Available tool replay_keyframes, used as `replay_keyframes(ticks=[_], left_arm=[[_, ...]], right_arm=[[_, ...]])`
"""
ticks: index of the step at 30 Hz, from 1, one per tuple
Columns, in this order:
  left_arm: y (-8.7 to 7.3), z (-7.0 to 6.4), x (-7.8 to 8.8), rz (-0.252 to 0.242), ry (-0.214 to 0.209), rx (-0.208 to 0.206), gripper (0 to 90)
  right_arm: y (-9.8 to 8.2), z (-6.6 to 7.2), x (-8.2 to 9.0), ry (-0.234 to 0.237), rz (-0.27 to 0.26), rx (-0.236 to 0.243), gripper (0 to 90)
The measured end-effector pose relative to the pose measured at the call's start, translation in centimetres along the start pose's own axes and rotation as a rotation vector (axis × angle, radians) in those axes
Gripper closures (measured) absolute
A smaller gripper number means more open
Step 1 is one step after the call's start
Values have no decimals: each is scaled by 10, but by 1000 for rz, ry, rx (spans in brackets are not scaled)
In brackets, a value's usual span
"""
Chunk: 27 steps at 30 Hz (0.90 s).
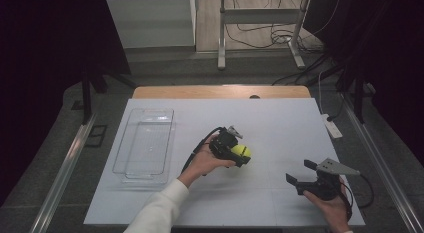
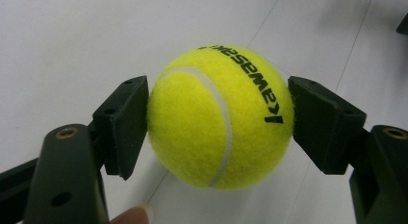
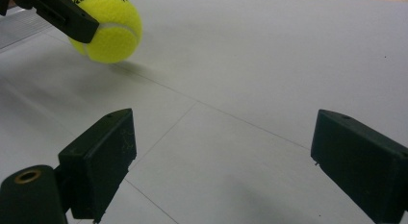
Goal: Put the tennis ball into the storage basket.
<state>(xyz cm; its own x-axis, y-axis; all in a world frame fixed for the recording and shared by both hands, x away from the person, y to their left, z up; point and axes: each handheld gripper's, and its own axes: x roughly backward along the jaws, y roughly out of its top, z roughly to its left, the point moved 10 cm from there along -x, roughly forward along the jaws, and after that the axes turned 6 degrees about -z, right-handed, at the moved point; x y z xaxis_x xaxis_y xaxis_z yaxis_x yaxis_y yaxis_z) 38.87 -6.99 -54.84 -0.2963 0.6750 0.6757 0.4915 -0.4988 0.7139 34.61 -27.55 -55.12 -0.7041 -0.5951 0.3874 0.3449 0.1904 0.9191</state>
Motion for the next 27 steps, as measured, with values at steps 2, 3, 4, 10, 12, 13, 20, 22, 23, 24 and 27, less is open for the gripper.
replay_keyframes(ticks=[2, 3, 4, 10, 12, 13, 20, 22, 23, 24, 27], left_arm=[[1, 1, 3, -6, 5, -1, 271], [1, 1, 4, -9, 5, 0, 271], [2, 1, 5, -10, 5, -2, 271], [3, 2, 9, -24, 10, -5, 271], [3, 2, 10, -27, 11, -3, 271], [4, 2, 11, -25, 11, -6, 271], [8, 1, 16, -45, 14, -9, 271], [9, 1, 18, -47, 13, -14, 271], [9, 1, 19, -50, 13, -14, 271], [10, 1, 20, -51, 14, -18, 271], [11, 1, 22, -57, 15, -16, 271]], right_arm=[[0, 0, 0, 0, 0, 0, 89], [0, 0, 0, -1, -1, 1, 88], [0, 0, 0, -1, -2, 0, 88], [0, 0, 0, 0, 1, 0, 88], [0, 0, 0, 0, 1, 0, 88], [0, 0, 0, 0, 0, -1, 88], [0, 0, 0, 0, 0, 0, 88], [0, 0, 0, 0, 1, 0, 88], [0, 0, 0, 0, 1, 0, 88], [0, 0, 0, 0, 0, 1, 88], [0, 0, 0, 0, 1, 0, 88]])
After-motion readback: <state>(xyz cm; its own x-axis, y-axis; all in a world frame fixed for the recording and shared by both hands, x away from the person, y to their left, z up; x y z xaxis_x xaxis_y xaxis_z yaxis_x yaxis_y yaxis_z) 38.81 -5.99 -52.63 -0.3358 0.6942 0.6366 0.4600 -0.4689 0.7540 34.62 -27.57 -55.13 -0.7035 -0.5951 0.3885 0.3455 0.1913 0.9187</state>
